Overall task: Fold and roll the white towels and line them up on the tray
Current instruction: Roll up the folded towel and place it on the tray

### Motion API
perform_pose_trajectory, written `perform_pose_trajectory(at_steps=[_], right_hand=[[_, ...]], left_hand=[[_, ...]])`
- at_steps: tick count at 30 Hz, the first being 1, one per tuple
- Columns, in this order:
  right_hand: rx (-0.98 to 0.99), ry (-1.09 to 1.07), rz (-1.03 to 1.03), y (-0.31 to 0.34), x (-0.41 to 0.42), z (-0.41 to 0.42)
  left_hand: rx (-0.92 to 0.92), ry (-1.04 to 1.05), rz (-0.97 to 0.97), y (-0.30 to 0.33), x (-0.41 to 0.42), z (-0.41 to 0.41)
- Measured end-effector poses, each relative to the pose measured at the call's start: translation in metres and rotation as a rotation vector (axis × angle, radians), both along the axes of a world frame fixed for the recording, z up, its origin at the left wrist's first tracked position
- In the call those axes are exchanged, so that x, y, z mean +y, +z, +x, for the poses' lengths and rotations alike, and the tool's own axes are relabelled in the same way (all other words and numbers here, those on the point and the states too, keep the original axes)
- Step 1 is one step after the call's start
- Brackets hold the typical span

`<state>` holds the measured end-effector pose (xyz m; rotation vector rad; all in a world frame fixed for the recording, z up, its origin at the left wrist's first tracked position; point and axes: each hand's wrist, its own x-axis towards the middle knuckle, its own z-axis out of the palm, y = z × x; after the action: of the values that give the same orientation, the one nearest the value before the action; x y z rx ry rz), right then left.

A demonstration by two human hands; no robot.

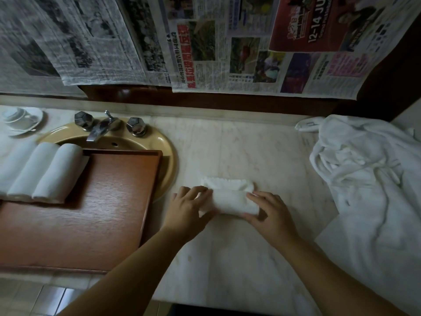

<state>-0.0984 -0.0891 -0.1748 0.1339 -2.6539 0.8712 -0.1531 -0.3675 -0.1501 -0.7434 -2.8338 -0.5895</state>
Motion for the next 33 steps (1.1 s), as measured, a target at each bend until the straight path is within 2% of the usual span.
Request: perform_pose_trajectory(at_steps=[2, 5, 8, 12, 15, 19, 20, 22, 24, 26, 28, 31, 33], right_hand=[[-0.027, 0.066, 0.005, 0.0, 0.004, 0.003], [-0.092, 0.104, -0.028, 0.005, 0.006, 0.005], [-0.301, 0.038, -0.192, 0.011, 0.001, -0.001], [-0.544, -0.074, -0.306, 0.019, -0.001, -0.025], [-0.657, -0.118, -0.348, 0.025, -0.001, -0.044], [-0.672, -0.178, -0.37, 0.025, -0.002, -0.061], [-0.623, -0.196, -0.347, 0.028, -0.005, -0.061], [-0.381, -0.185, -0.18, 0.032, -0.011, -0.053], [-0.113, -0.095, 0.077, 0.033, -0.023, -0.038], [0.012, -0.062, 0.246, 0.032, -0.034, -0.022], [-0.063, -0.093, 0.357, 0.033, -0.048, -0.011], [-0.365, -0.107, 0.502, 0.042, -0.066, -0.008], [-0.451, -0.092, 0.554, 0.044, -0.073, -0.014]], left_hand=[[-0.066, -0.026, -0.036, -0.005, -0.009, 0.003], [-0.175, 0.003, 0.021, -0.004, -0.012, 0.009], [-0.358, 0.093, 0.092, 0.014, -0.007, 0.007], [-0.672, 0.205, 0.232, 0.017, -0.004, -0.02], [-0.764, 0.271, 0.35, 0.01, -0.003, -0.031], [-0.83, 0.385, 0.506, 0.012, 0.005, -0.04], [-0.819, 0.401, 0.509, 0.013, 0.007, -0.04], [-0.689, 0.41, 0.407, 0.016, 0.01, -0.038], [-0.436, 0.364, 0.245, 0.017, 0.013, -0.027], [-0.138, 0.238, 0.072, 0.014, 0.019, -0.014], [-0.005, 0.113, -0.019, 0.009, 0.02, -0.004], [-0.063, 0.03, -0.083, 0.002, 0.008, -0.007], [-0.115, -0.014, -0.097, 0.001, -0.002, -0.022]])
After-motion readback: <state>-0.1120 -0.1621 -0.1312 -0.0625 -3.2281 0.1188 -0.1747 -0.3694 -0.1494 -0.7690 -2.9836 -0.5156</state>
